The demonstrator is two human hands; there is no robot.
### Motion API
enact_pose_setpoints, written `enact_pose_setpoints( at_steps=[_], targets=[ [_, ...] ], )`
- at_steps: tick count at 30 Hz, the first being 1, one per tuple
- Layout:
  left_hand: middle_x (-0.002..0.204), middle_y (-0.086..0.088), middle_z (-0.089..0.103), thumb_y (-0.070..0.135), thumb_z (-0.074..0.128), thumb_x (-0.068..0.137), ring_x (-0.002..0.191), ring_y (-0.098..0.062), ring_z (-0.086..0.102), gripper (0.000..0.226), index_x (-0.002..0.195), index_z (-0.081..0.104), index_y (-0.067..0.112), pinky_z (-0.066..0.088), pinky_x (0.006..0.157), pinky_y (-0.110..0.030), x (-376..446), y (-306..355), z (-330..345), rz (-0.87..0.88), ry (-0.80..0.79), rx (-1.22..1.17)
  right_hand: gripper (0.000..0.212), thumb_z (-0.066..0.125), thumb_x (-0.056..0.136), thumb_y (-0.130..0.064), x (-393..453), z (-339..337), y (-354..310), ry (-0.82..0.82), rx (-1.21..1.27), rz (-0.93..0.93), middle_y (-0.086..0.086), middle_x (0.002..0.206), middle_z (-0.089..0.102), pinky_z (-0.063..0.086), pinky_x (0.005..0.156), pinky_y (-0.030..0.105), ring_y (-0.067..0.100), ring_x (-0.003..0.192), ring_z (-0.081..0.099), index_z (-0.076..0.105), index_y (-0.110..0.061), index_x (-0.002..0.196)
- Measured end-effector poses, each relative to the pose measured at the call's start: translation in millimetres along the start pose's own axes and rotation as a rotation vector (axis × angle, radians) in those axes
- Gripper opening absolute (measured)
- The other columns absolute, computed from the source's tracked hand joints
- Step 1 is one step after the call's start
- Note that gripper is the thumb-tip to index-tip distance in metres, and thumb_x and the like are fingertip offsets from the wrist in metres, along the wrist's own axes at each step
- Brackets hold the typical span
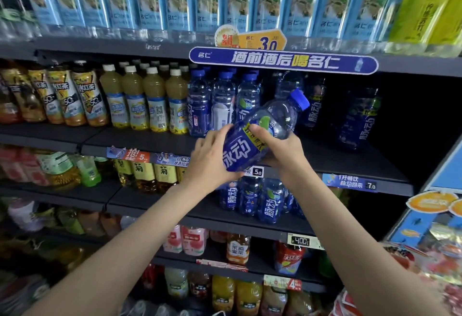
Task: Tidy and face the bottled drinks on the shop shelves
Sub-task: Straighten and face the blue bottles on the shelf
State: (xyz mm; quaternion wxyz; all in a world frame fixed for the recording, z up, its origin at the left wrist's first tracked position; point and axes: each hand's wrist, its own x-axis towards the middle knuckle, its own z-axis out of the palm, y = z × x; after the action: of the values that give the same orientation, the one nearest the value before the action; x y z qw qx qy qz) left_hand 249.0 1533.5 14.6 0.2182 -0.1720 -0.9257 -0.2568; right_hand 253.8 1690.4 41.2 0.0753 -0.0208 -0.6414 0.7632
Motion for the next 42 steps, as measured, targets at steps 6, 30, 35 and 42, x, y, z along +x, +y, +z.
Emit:
enact_pose_setpoints(
  at_steps=[6,30,35,42],
  targets=[
    [0.132,0.011,0.051,0.048,0.084,0.056,0.124,-0.009,0.047,0.085,0.128,0.041,0.035,0.038,0.106,-0.035,10,-34,-32,-0.26,-0.484,-0.666,0.066,0.084,0.053,-0.024,8,-9,-10,-0.167,-0.038,-0.033,0.004,0.095,0.073,0.057,0.082,0.045,0.022,0.082,0.07,0.057,-0.012,0.111],
    [0.14,0.003,0.033,0.033,0.076,0.074,0.129,-0.016,0.038,0.08,0.14,0.03,0.028,0.036,0.107,-0.041,23,-3,-43,0.016,-0.172,-0.341,0.066,0.083,0.058,-0.019,20,-23,-13,-0.213,-0.009,-0.124,0.006,0.103,0.071,0.057,0.076,0.035,0.021,0.092,0.069,0.056,-0.003,0.116],
    [0.131,0.015,0.04,0.027,0.077,0.074,0.119,0.002,0.034,0.091,0.145,0.022,0.022,0.027,0.091,-0.008,26,11,-18,0.008,-0.253,-0.366,0.075,0.09,0.047,-0.024,16,-35,-23,-0.278,-0.326,-0.322,0.001,0.108,0.07,0.051,0.092,0.035,0.017,0.103,0.066,0.059,-0.012,0.113],
    [0.119,0.006,0.056,0.017,0.075,0.078,0.112,-0.014,0.055,0.066,0.133,0.038,0.018,0.042,0.097,-0.03,40,11,18,-0.061,-0.175,-0.502,0.087,0.091,0.056,-0.017,31,-47,-18,-0.147,-0.63,-0.469,-0.003,0.116,0.064,0.051,0.091,0.029,0.011,0.104,0.062,0.047,-0.012,0.131]
  ],
)
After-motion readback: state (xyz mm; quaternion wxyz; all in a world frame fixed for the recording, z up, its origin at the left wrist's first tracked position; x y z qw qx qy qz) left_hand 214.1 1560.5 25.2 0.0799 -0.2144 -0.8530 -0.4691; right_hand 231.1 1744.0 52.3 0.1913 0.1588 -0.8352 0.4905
